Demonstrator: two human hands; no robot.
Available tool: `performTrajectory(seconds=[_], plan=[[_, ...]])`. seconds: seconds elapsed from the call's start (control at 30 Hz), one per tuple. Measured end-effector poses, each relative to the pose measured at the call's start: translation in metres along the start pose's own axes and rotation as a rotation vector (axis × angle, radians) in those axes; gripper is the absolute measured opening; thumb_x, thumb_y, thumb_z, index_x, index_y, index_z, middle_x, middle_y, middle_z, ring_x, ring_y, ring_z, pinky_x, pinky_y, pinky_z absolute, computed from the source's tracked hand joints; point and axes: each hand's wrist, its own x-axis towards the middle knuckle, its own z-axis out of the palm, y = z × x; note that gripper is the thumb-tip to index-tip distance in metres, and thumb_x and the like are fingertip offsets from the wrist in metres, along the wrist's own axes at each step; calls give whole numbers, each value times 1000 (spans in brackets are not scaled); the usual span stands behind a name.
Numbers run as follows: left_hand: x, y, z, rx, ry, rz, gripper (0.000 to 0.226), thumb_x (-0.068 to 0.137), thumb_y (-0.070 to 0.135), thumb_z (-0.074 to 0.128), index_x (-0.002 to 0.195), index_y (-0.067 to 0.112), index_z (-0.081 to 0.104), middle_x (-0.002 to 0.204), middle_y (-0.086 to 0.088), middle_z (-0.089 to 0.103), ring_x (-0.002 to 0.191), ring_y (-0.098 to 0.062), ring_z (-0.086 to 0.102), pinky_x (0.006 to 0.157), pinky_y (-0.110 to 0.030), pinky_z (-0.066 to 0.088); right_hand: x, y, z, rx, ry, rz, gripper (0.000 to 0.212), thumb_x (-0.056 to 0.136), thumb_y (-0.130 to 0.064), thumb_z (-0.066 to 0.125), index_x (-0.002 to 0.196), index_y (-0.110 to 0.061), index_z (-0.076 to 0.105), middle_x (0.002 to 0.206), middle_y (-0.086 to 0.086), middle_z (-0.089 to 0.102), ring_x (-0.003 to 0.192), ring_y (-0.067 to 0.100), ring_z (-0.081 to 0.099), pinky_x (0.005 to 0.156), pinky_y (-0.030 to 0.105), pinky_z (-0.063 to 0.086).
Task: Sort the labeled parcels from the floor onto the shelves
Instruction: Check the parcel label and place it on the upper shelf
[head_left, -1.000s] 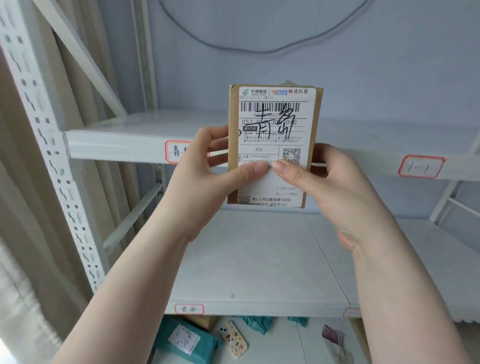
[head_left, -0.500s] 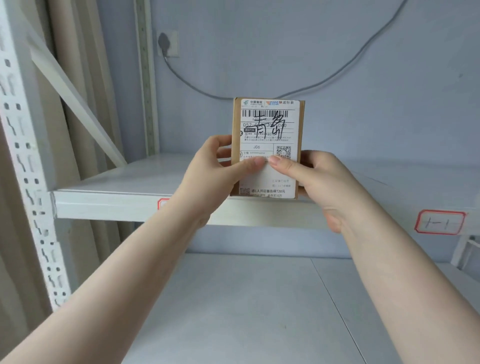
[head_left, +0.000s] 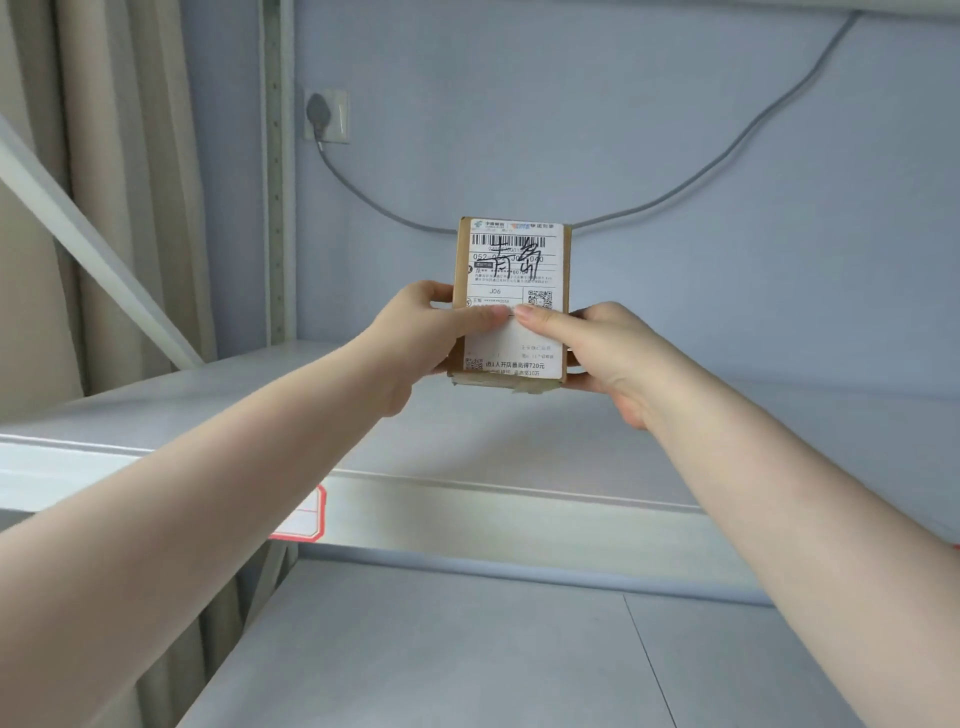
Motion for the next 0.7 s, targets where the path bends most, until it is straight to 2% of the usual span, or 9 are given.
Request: performTrajectory(seconds=[0.07, 0.13, 0.17, 0.23, 0.3, 0.43, 0.53, 0.6, 0.7], plan=[[10, -2, 2, 28, -4, -15, 35, 86, 27, 73, 116, 15, 61, 94, 4, 72, 73, -6, 69, 63, -18, 57, 13, 3, 0, -27, 4, 10, 45, 80, -43, 71, 111, -11, 68, 93, 3, 77, 76, 12, 72, 66, 23, 56], [20, -2, 5, 62, -13, -25, 12, 89, 28, 69, 97, 21, 63, 87, 8, 71, 68, -2, 67, 56, -13, 55, 26, 4, -1, -52, 4, 22, 48, 80, -46, 70, 114, -11, 66, 96, 2, 77, 78, 13, 72, 71, 26, 58], [23, -2, 6, 82, -13, -27, 6, 90, 28, 67, 90, 24, 62, 85, 10, 70, 68, -2, 66, 57, -14, 54, 33, 5, -1, -64, 3, 28, 50, 80, -47, 69, 115, -11, 65, 98, 2, 76, 81, 14, 72, 77, 29, 58], [33, -1, 7, 113, -9, -35, 9, 91, 30, 65, 84, 26, 61, 84, 9, 69, 71, -5, 64, 64, -19, 53, 45, 6, -1, -84, 3, 42, 54, 79, -49, 69, 118, -12, 63, 100, 2, 75, 86, 16, 72, 85, 35, 57], [45, -1, 7, 121, 2, -41, 9, 90, 32, 67, 87, 24, 63, 90, 5, 72, 75, -10, 66, 75, -25, 56, 56, 6, -2, -101, 1, 53, 55, 79, -51, 68, 119, -13, 62, 100, 1, 75, 85, 16, 71, 86, 36, 57], [74, -6, 6, 142, 4, -62, 31, 85, 41, 70, 105, 19, 60, 100, 1, 72, 85, -15, 68, 93, -38, 55, 76, 3, -4, -128, -8, 73, 48, 82, -50, 66, 115, -15, 64, 94, 0, 75, 79, 15, 69, 86, 37, 57], [96, -12, 7, 177, -19, -89, 58, 82, 48, 69, 127, 15, 55, 111, -1, 71, 90, -16, 69, 93, -40, 54, 90, 2, -3, -125, -5, 102, 38, 84, -47, 65, 106, -17, 65, 86, -1, 72, 76, 16, 67, 89, 38, 55], [109, -15, 8, 182, -35, -98, 57, 84, 47, 67, 128, 14, 54, 109, -1, 71, 85, -14, 67, 89, -37, 54, 99, 3, -1, -124, 0, 128, 33, 84, -46, 65, 101, -18, 64, 84, -1, 71, 75, 17, 67, 90, 39, 55], [124, -22, 12, 176, -20, -146, 51, 88, 42, 64, 127, 13, 51, 94, 1, 67, 76, -14, 64, 88, -37, 54, 109, 6, 4, -131, -1, 178, 27, 86, -44, 64, 96, -19, 63, 82, 0, 69, 73, 17, 65, 85, 37, 54]])
